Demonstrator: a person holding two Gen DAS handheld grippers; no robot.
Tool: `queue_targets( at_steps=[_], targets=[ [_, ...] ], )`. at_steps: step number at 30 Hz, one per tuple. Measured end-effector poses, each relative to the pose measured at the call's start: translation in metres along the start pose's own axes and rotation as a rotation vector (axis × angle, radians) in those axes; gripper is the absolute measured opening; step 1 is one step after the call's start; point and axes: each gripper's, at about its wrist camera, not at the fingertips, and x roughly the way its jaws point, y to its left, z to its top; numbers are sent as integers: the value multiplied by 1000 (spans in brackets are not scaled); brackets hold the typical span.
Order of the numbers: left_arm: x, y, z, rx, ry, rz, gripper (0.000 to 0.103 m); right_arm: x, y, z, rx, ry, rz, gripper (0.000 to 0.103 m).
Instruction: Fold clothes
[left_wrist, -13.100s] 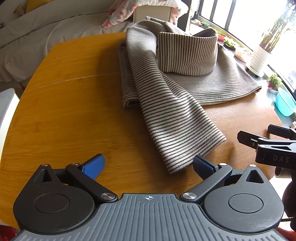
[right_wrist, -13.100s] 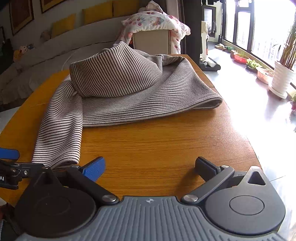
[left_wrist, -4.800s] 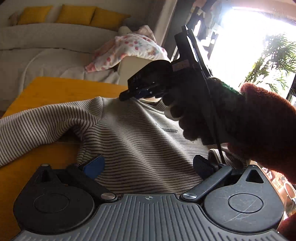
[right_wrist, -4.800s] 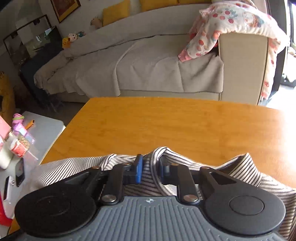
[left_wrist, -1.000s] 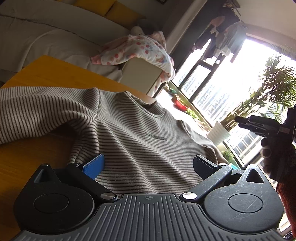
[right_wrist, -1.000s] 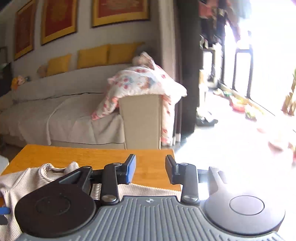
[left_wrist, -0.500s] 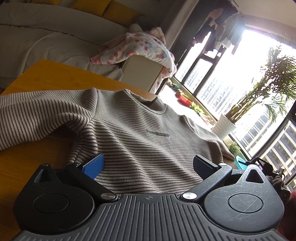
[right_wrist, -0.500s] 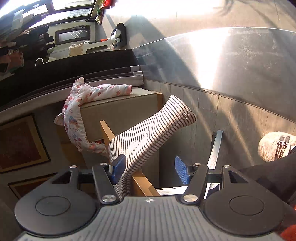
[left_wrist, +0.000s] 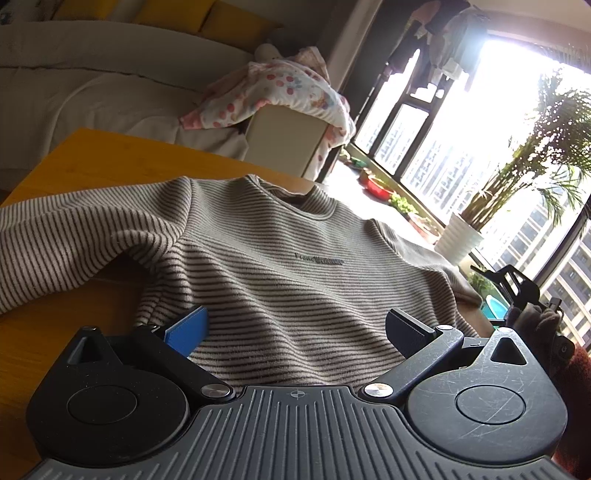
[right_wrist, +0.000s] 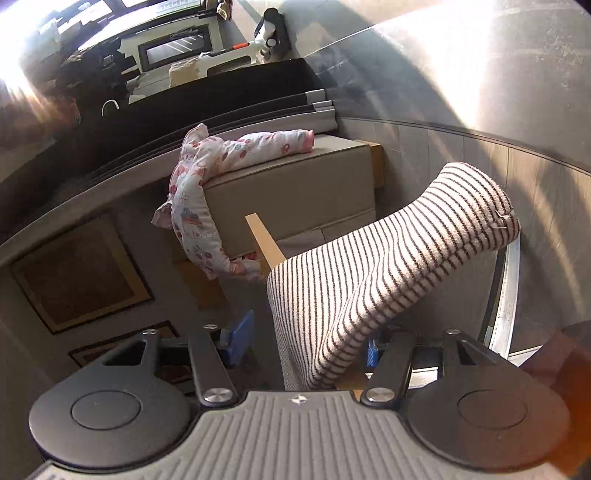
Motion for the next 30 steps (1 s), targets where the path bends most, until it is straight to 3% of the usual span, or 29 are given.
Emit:
queue_targets(
  at_steps=[2,4,7,11,15,20,23,27,29,30],
  targets=[
    [-1,0,0,0,0,0,103,-1,15,1,-77,-35,-5,52],
    [-1,1,0,-5,-3,-2,103,-3,26,4,-123,-79,-1,36],
    [-2,2,0,-7,-3,-3,103,-11,50,0,-209,-112,33,22],
    [2,-4,1,28,16,24,103,-16,123,-43,-548,-141,21,13],
    [6,-13,1,84,40,58,103,1,194,-119,-946,-108,-9,12],
    [2,-7,1,54,32,30,103,54,234,-206,-1194,34,-14,11],
    [0,-4,1,34,26,14,103,92,233,-254,-1376,77,-88,11],
    [-2,-2,1,20,21,2,103,131,201,-323,-1726,93,-255,11],
    [-2,-1,2,15,20,-3,103,143,178,-351,-1870,137,-316,18],
    [-2,0,2,11,19,-6,103,143,168,-360,-1888,189,-312,31]
  ],
)
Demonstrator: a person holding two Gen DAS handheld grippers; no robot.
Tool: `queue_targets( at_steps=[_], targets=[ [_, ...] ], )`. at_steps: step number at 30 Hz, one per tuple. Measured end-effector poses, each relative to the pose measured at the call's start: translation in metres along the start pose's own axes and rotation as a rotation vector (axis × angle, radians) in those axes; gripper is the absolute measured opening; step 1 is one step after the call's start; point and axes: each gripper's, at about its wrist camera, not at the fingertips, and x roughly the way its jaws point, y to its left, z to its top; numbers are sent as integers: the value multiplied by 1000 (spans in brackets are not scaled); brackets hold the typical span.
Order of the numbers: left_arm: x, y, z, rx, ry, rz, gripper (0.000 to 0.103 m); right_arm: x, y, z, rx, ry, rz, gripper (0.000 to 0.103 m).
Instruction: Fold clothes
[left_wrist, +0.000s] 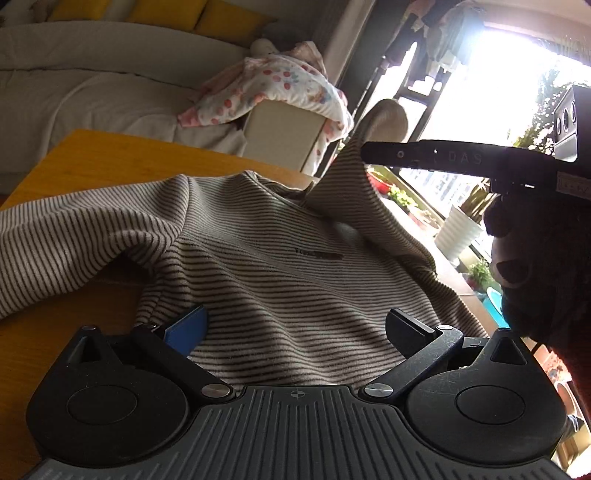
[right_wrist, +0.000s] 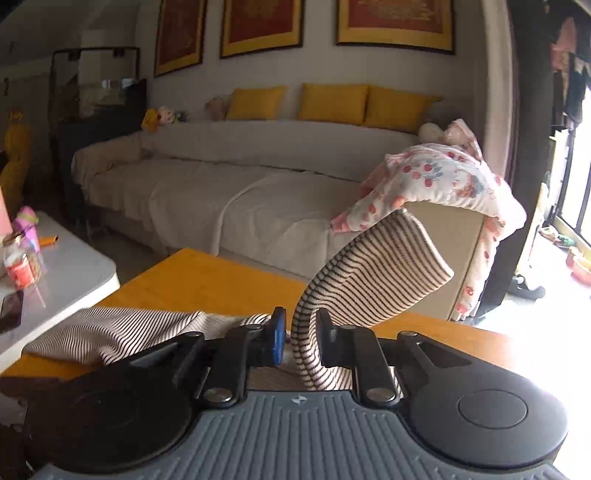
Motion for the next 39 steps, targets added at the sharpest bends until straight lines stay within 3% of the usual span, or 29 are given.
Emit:
queue_targets(
  at_steps=[1,3,8,13,15,18,21,26,28,32,36,39],
  targets=[
    [0,1,0,-4,-1,-3,103,2,11,-6,-26,21,35,46],
    [-1,2,0,-13,-3,-11,103,-2,19,-13,-45,22,66,53],
    [-1,7,0,-33,-7,-26,103,-13,0,-19,24,9,82,56],
    [-2,5,3,-18,22,-37,103,-4,-29,-38,84,47,-11,56],
    [-8,7,7,-36,42,-74,103,-8,-41,-51,141,62,-10,56],
    [-26,10,21,-79,-22,-139,103,-6,-64,-75,251,118,-28,56],
    [-44,19,31,-151,-60,-95,103,-9,-83,-98,327,112,-37,55],
    [-65,69,17,-507,-82,-28,101,-13,-78,-105,328,71,-55,58],
    [-68,83,14,-601,-103,12,101,-12,-74,-106,315,62,-57,63],
    [-73,109,10,-760,-145,106,96,-13,-81,-104,352,42,-43,64],
    [-70,124,8,-821,-153,153,82,-17,-90,-108,423,20,-45,76],
    [-67,129,12,-837,-193,202,75,-16,-100,-111,492,30,-40,76]
  ],
)
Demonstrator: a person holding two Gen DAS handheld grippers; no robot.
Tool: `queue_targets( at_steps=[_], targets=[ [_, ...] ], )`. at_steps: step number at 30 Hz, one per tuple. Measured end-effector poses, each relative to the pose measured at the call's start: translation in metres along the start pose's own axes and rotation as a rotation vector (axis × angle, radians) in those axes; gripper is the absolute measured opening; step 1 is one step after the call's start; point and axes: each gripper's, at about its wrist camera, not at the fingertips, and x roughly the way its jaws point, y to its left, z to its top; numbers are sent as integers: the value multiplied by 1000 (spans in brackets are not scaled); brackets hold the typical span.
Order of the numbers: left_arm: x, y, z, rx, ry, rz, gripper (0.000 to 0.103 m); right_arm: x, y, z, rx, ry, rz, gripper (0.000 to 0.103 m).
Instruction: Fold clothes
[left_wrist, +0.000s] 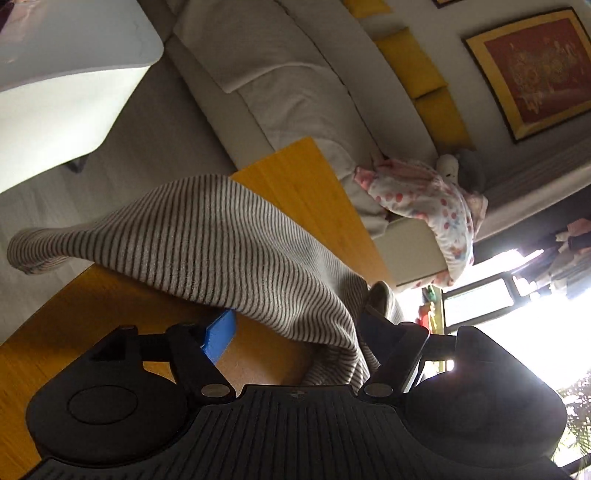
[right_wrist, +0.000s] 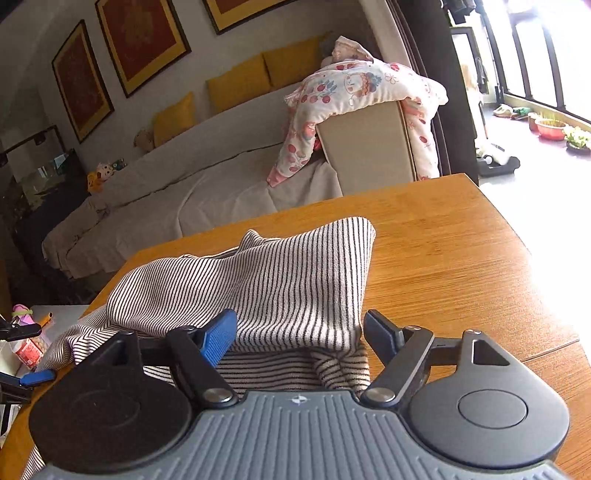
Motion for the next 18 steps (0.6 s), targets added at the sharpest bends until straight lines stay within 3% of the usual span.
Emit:
queue_targets(
  at_steps=[3,7,10,14,18],
  targets=[
    [7,-2,2,1,-49,39,60,-1,-7,0,46,-6,5,76],
    [19,-14,2,137,-126,144,17,-5,-10,-2,59,-31,19,77],
    [17,-52,-7,393,-246,172,13,-8,-11,-4,61,-50,37,78],
    [6,-119,-40,720,-349,43,13,-9,-12,-3,69,-58,52,78],
    [15,-159,-96,969,-269,-108,14,-12,-19,-3,109,-79,68,79]
  ],
)
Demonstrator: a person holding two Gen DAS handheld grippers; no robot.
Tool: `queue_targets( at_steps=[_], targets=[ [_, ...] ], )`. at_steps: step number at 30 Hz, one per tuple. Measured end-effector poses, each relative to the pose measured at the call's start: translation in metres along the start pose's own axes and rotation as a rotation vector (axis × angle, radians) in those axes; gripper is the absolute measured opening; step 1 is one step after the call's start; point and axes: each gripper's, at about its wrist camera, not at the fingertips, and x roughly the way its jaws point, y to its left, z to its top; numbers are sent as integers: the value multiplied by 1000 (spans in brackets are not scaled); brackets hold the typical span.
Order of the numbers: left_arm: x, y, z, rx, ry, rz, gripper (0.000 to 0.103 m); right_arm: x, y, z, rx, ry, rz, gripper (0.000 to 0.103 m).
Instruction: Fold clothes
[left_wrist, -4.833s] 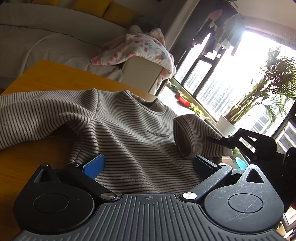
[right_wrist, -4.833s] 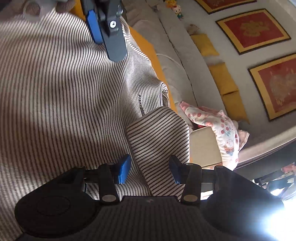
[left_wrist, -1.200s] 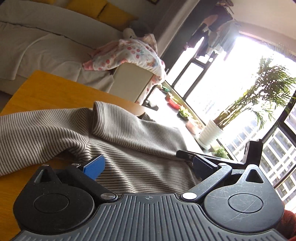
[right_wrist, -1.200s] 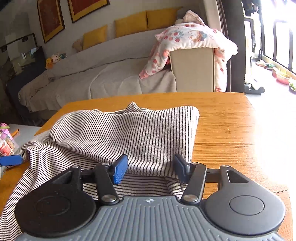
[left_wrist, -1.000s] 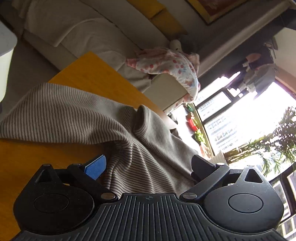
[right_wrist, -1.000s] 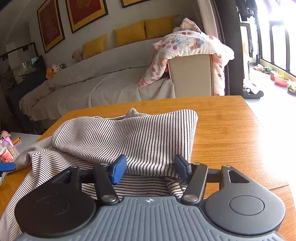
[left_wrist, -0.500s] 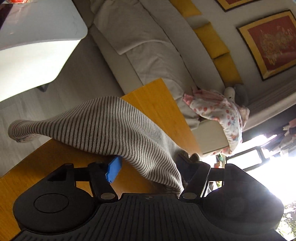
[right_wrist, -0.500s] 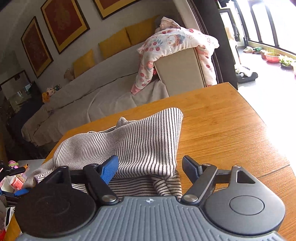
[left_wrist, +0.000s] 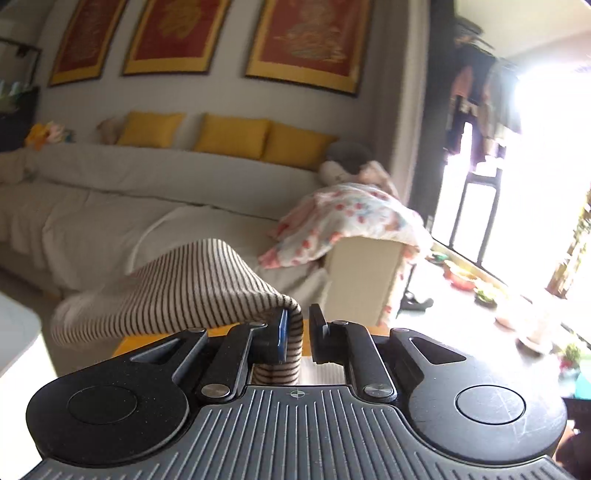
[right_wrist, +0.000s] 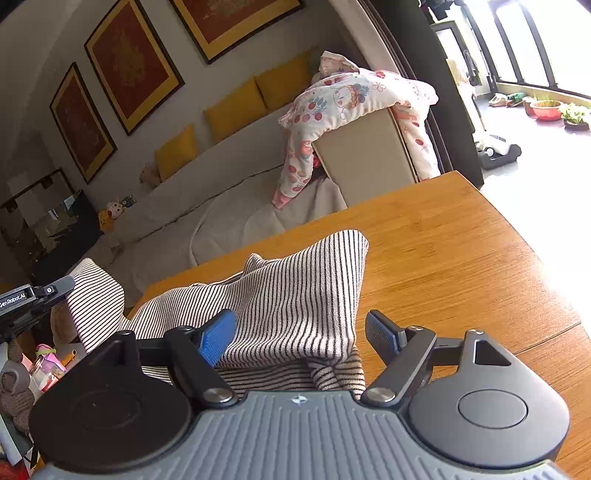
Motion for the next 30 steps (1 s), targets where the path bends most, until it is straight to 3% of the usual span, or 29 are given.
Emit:
queue_targets(
  at_steps=[4,5,10,15,17,21,23,27,29,30],
  targets=[
    [16,-50,-31,121,138,-189,35,-3,-16,1,98,-22,19,80],
    [19,-57,-39,135,178,-220,45,-3,-19,2,122,-20,21,80],
    [27,-65,-61,147,307,-302,80,0,-29,3,181,-13,32,82],
    [19,-59,-60,138,262,-313,86,1,-29,2,182,-15,37,86],
    [16,-52,-58,119,244,-296,93,2,-32,2,196,-17,40,88],
    [4,-29,-59,62,239,-246,94,3,-37,4,227,-2,50,88],
    [-1,-15,-62,-19,250,-269,95,0,-26,9,153,-17,8,88],
    [-6,2,-73,-169,260,-352,98,-5,18,30,-115,-89,-91,88],
    [-4,1,-77,-170,278,-344,98,1,35,43,-173,-80,-94,75],
    [-4,1,-77,-172,276,-342,98,8,40,49,-204,-58,-109,56]
  ],
)
